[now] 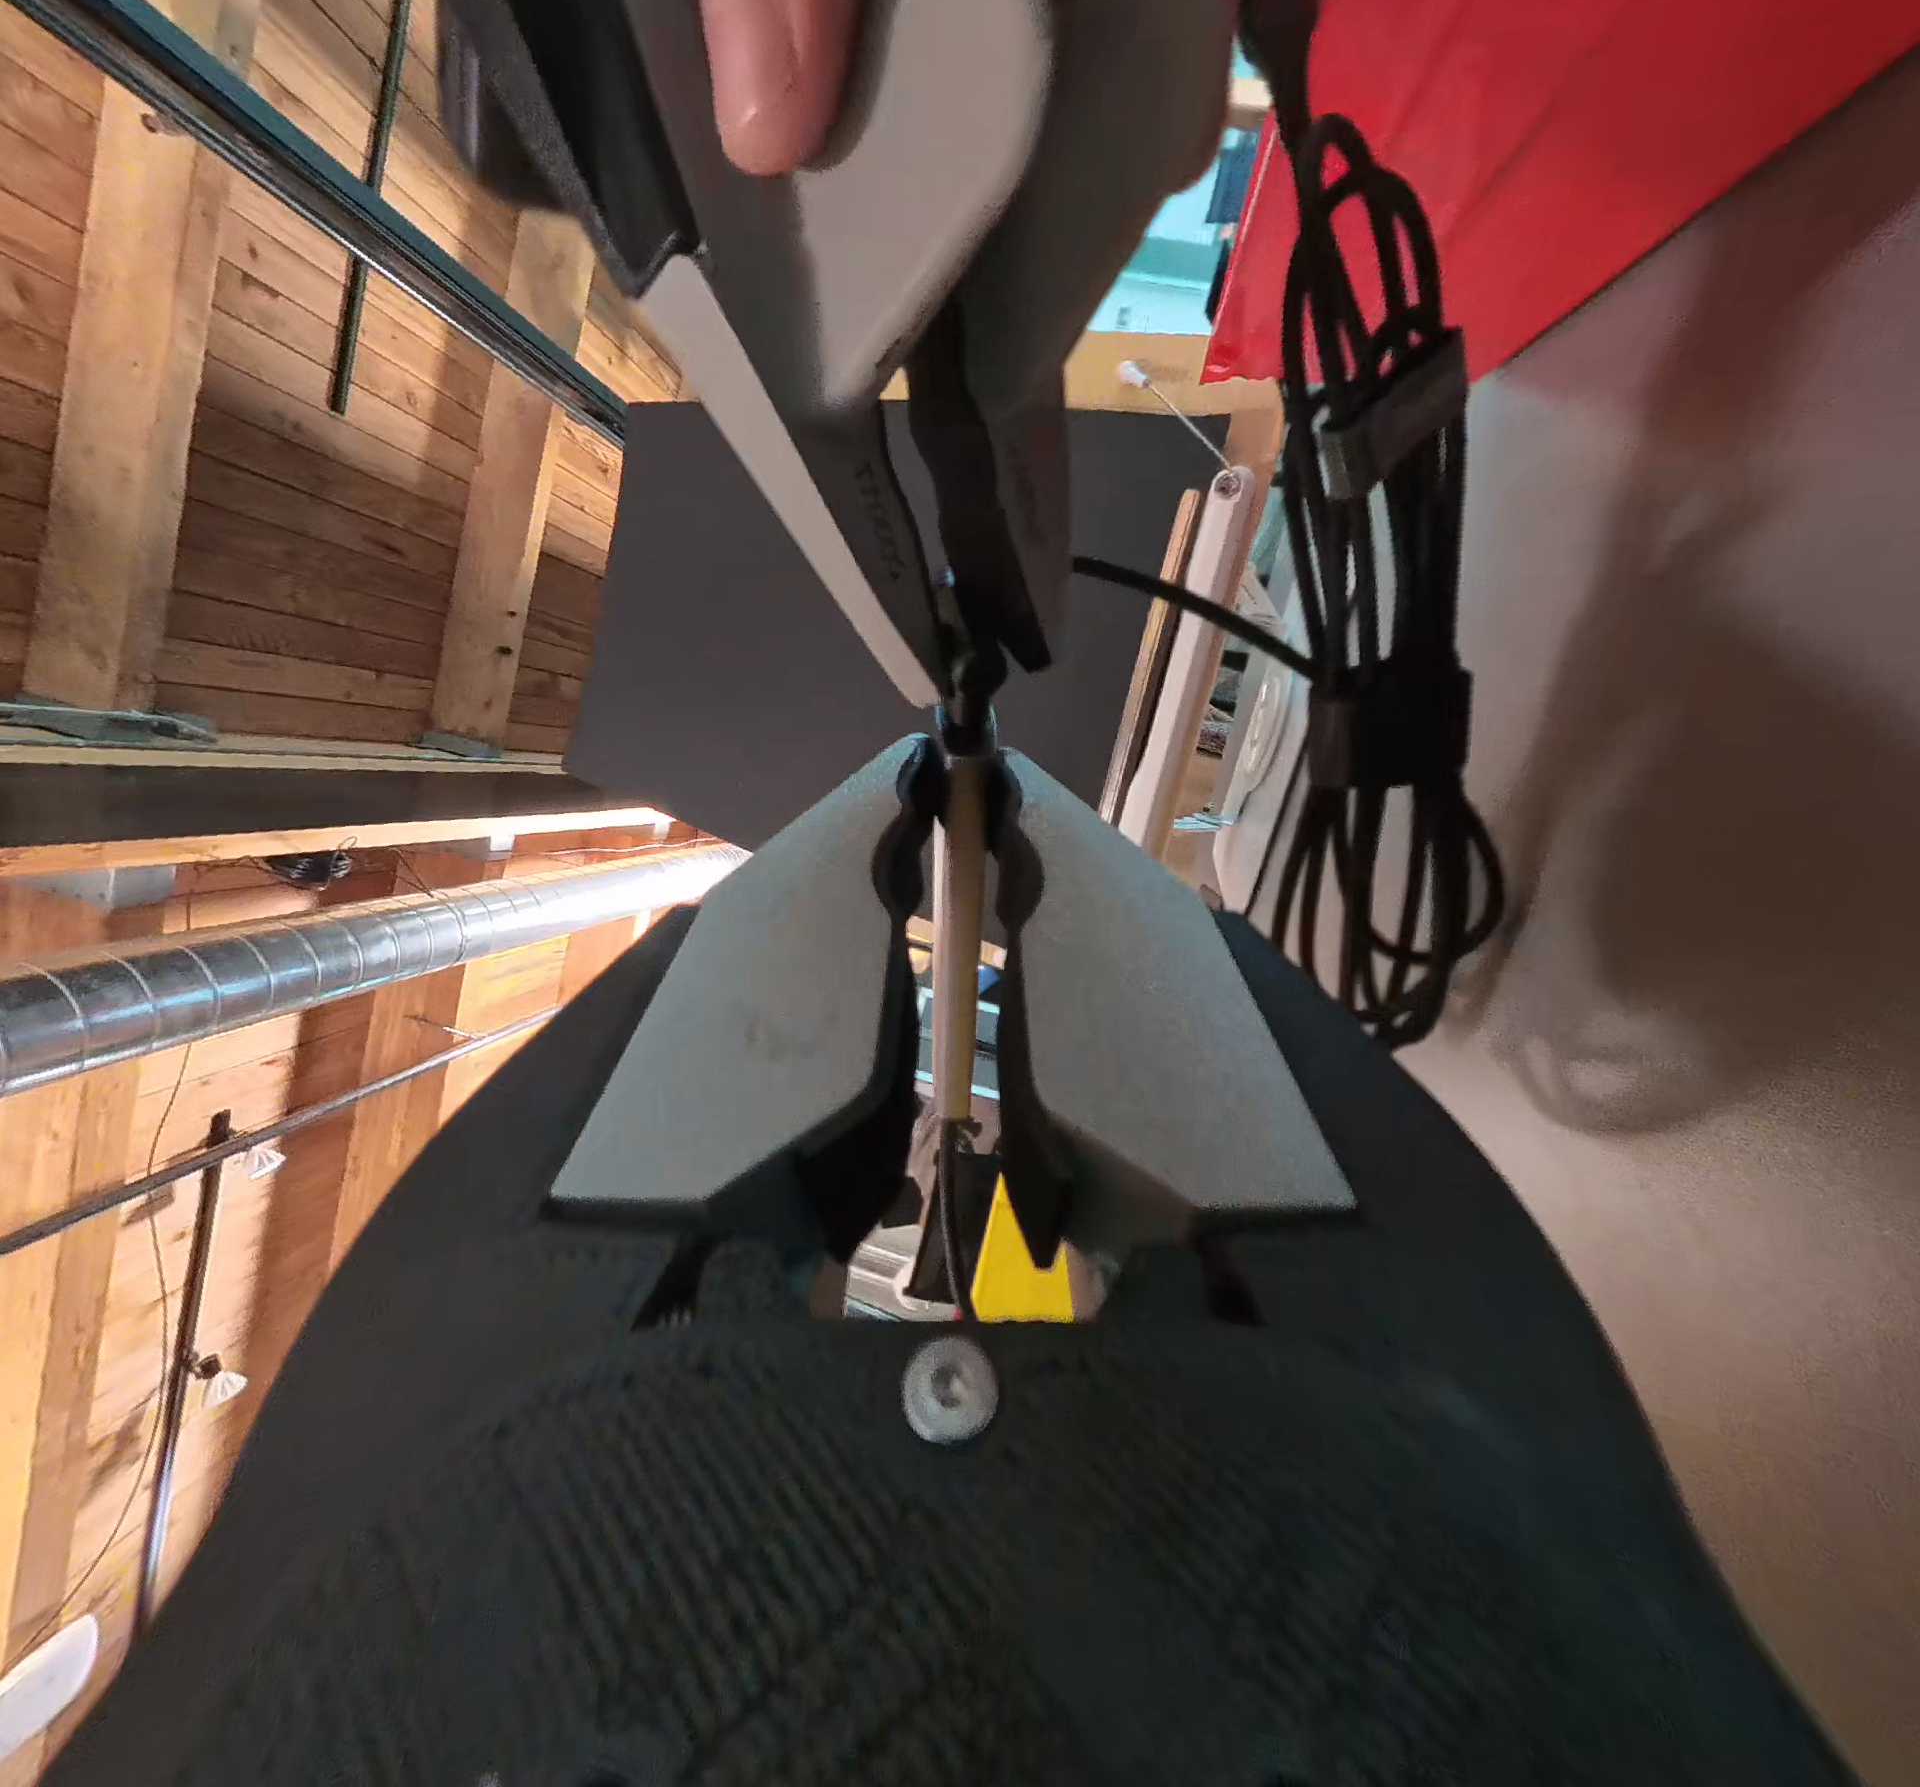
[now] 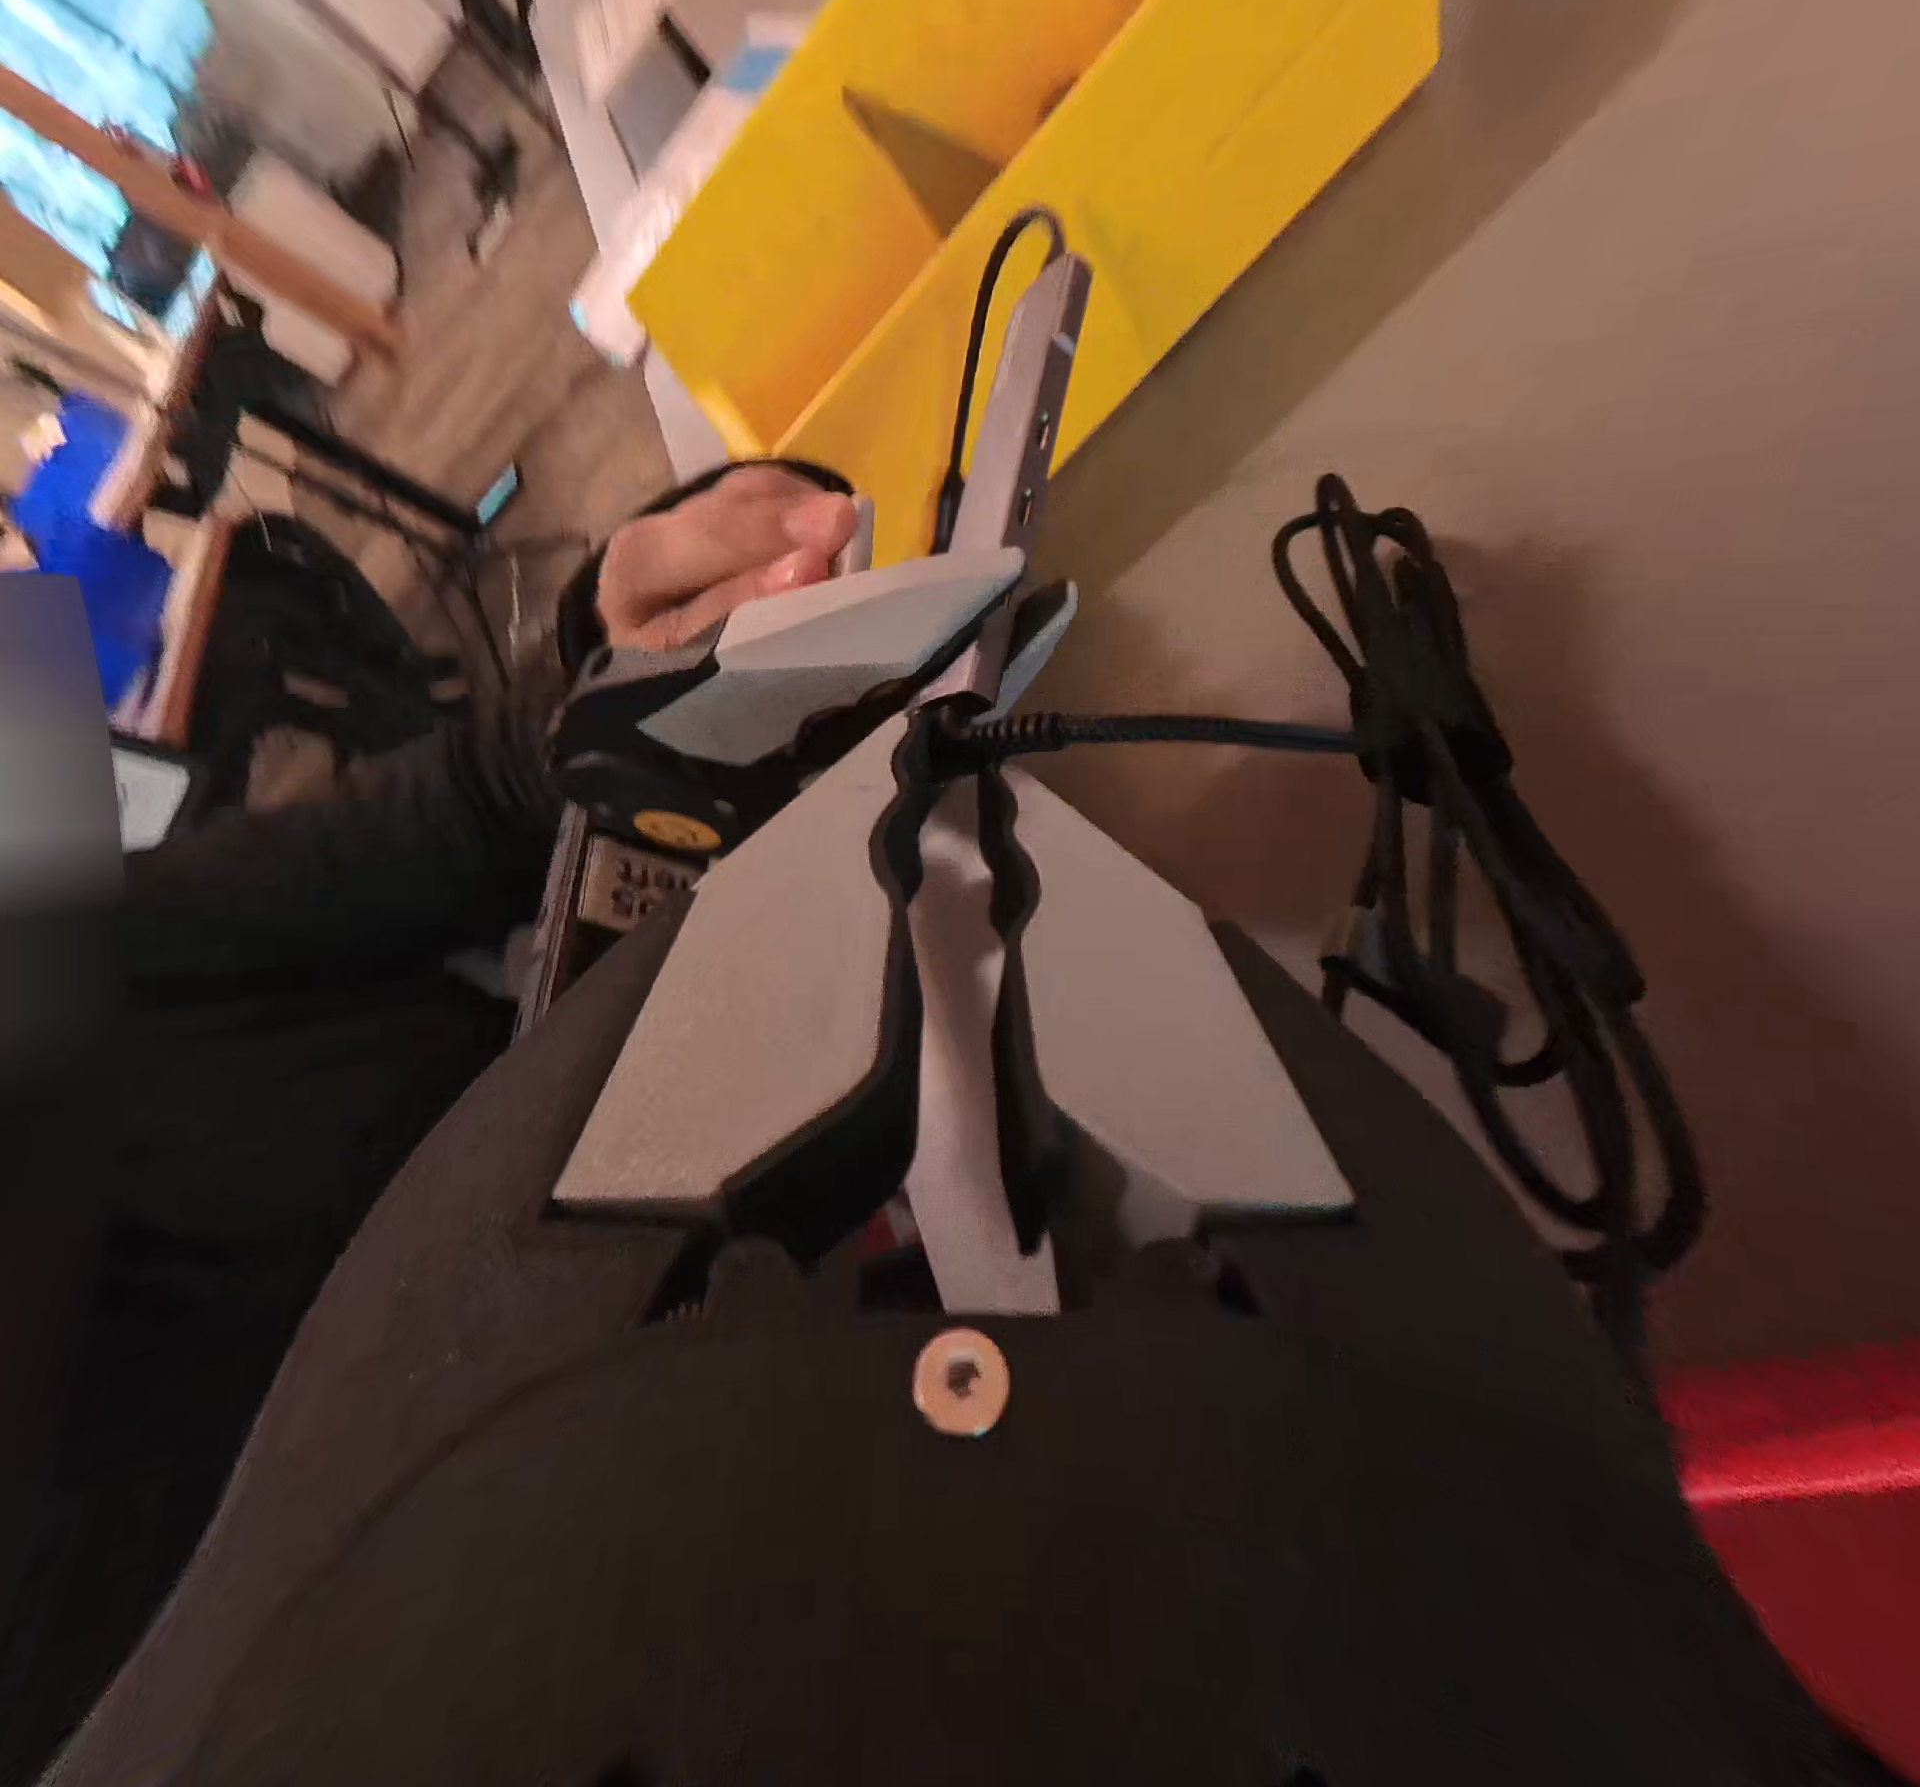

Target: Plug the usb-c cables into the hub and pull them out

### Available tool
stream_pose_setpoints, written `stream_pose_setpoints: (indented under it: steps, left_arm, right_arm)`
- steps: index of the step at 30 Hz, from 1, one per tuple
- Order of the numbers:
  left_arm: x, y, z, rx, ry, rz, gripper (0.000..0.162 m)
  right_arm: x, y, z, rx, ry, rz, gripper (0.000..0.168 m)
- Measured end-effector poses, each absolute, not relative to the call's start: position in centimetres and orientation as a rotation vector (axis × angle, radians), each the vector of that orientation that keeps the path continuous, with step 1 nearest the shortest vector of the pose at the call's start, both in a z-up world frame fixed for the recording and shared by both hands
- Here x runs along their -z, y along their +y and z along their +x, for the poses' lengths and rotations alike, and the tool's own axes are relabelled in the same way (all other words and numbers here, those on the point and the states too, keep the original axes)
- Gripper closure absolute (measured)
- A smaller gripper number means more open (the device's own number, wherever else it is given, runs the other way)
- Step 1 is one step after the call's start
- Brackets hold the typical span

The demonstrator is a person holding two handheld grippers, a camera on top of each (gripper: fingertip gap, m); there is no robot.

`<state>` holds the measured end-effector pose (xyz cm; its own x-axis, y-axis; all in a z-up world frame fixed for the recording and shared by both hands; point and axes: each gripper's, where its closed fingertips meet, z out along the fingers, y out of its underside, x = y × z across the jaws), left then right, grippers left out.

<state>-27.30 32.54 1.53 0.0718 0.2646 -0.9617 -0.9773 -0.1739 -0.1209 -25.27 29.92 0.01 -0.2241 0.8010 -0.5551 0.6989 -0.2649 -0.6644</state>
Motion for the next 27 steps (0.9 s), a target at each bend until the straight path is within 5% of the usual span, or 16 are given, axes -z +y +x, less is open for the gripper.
stream_pose_setpoints:
  steps: [6,12,19,23,27]
  left_arm:
    - [-0.6,32.9,-26.7,-1.391,0.93,-1.171,0.155]
    - [-0.9,33.0,-29.1,-1.419,0.826,-1.276,0.155]
    - [-2.2,32.7,-29.8,-1.395,0.712,-1.29,0.156]
    - [-3.1,32.2,-29.4,-1.425,0.686,-1.227,0.155]
    - [-3.1,32.4,-29.6,-1.479,0.696,-1.212,0.155]
  right_arm:
    - [3.3,28.1,-23.0,-1.1,-2.472,-1.81,0.168]
    - [2.7,28.7,-25.1,-1.208,-2.339,-1.817,0.168]
    - [-2.0,29.3,-25.6,-1.493,-1.859,-1.605,0.127]
    - [-3.0,29.5,-26.2,-1.602,-1.687,-1.619,0.167]
    - [-3.1,29.4,-26.7,-1.74,-1.61,-1.698,0.168]
